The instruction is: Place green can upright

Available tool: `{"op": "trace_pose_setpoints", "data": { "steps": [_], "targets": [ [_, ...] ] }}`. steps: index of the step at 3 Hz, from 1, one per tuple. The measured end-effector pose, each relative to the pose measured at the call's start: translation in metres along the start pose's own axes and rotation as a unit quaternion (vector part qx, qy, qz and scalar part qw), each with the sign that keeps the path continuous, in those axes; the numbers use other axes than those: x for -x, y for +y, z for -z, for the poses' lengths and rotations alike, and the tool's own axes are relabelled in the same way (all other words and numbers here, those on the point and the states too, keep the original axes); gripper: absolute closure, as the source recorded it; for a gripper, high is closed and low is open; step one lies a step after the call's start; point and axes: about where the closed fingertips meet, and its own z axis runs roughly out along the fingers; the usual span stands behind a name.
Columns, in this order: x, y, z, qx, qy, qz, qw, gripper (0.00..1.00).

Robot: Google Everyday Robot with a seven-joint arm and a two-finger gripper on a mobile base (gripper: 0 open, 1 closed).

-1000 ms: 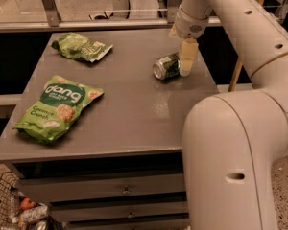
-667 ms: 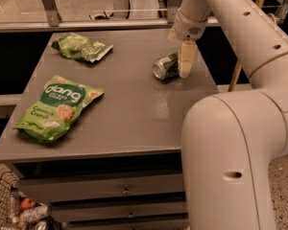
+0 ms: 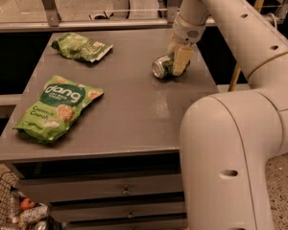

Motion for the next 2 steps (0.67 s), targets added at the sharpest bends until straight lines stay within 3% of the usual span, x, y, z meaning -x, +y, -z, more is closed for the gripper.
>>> {"op": "trace_pose_setpoints", "data": {
  "steps": [2],
  "targets": [
    [0.0071,0.0047,0.0068,0.000,-0.001,0.007,1.0000,0.88]
  ]
}}
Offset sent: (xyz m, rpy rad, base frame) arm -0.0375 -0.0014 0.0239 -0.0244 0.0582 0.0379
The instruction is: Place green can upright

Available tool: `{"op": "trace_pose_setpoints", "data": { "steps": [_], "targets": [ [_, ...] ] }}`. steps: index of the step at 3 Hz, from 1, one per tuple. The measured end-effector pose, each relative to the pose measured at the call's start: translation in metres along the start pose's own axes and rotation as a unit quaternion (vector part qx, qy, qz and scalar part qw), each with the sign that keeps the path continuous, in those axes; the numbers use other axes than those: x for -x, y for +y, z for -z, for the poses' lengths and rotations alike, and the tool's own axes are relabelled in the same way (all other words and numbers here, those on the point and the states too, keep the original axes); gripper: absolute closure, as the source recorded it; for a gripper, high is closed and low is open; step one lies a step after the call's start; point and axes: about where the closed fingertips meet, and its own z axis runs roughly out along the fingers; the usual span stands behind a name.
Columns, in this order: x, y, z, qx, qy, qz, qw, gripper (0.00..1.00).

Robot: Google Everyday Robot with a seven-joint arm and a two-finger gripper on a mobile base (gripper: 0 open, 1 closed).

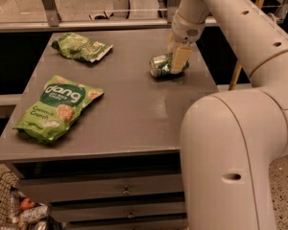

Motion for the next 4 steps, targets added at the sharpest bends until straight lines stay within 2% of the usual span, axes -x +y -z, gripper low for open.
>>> {"op": "trace_pose_setpoints", "data": {
  "steps": [1,2,3,4],
  "targets": [
    [0.017,0.001,0.028,-0.034,-0.009,0.022,0.9991,1.00],
    [0.045,0.005,0.063,-0.088,-0.011,0.081,0.9927,1.00],
    [0.054,0.011,0.072,-0.100,-0.013,0.092,0.9906,1.00],
    [0.050,0.007,0.073,-0.128,0.000,0.137,0.9823,1.00]
  ]
}}
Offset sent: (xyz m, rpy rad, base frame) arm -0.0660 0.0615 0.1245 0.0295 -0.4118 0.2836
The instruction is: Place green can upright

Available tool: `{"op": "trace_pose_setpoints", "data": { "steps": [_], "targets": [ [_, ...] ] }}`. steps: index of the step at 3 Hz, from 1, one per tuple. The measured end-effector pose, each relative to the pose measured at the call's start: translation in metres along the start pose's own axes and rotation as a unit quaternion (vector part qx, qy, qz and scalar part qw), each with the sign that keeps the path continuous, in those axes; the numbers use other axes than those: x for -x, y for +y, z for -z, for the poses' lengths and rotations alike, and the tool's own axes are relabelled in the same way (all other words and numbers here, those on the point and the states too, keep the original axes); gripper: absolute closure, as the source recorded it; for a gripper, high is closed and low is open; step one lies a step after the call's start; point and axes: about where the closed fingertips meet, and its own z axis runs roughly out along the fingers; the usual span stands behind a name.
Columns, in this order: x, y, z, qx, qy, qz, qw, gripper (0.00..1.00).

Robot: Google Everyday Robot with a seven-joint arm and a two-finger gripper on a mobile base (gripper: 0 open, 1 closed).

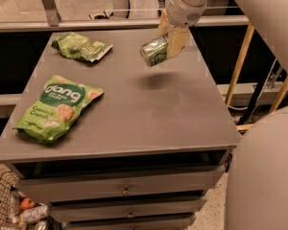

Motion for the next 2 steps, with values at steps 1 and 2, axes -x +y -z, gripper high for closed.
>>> {"op": "trace_pose_setpoints", "data": {
  "steps": [1,2],
  "targets": [
    [-0.0081,-0.0048,0.0002,-0.028,0.020,0.090,0.9954,1.00],
    [-0.0070,-0.0126,-0.0068,-0.051,0.017,0.179,0.9825,1.00]
  ]
}}
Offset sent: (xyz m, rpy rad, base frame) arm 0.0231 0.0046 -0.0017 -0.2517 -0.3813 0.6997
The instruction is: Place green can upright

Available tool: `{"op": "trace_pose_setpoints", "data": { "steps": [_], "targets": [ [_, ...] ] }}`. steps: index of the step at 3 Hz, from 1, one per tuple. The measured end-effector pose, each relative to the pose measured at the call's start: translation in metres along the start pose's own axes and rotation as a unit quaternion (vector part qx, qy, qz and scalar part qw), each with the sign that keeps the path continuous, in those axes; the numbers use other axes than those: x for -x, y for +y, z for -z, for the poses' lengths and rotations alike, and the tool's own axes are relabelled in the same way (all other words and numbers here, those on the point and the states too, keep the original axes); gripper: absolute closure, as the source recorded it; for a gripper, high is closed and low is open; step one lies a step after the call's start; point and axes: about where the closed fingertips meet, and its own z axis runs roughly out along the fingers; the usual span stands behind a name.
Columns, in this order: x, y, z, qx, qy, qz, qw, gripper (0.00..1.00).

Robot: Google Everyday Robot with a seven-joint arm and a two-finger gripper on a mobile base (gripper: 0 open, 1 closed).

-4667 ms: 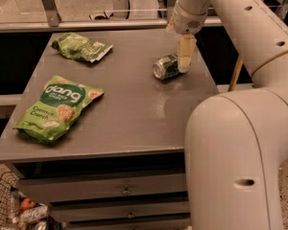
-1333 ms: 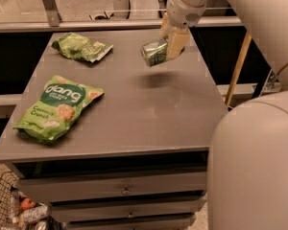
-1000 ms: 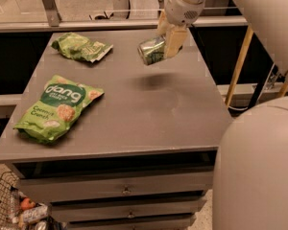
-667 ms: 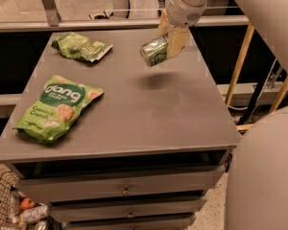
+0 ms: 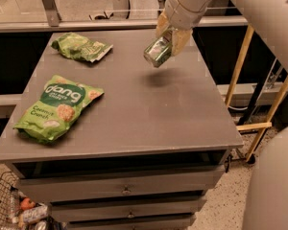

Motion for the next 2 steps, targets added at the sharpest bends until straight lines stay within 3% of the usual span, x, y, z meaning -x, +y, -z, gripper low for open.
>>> {"op": "trace_pose_setpoints", "data": {
  "steps": [1,2],
  "targets": [
    [0.0075,-0.0122,-0.0019,-0.026,-0.009,0.090,0.9956,1.00],
    [0.0090,-0.0125,-0.0043,-0.026,-0.010,0.128,0.9914,1.00]
  ]
}}
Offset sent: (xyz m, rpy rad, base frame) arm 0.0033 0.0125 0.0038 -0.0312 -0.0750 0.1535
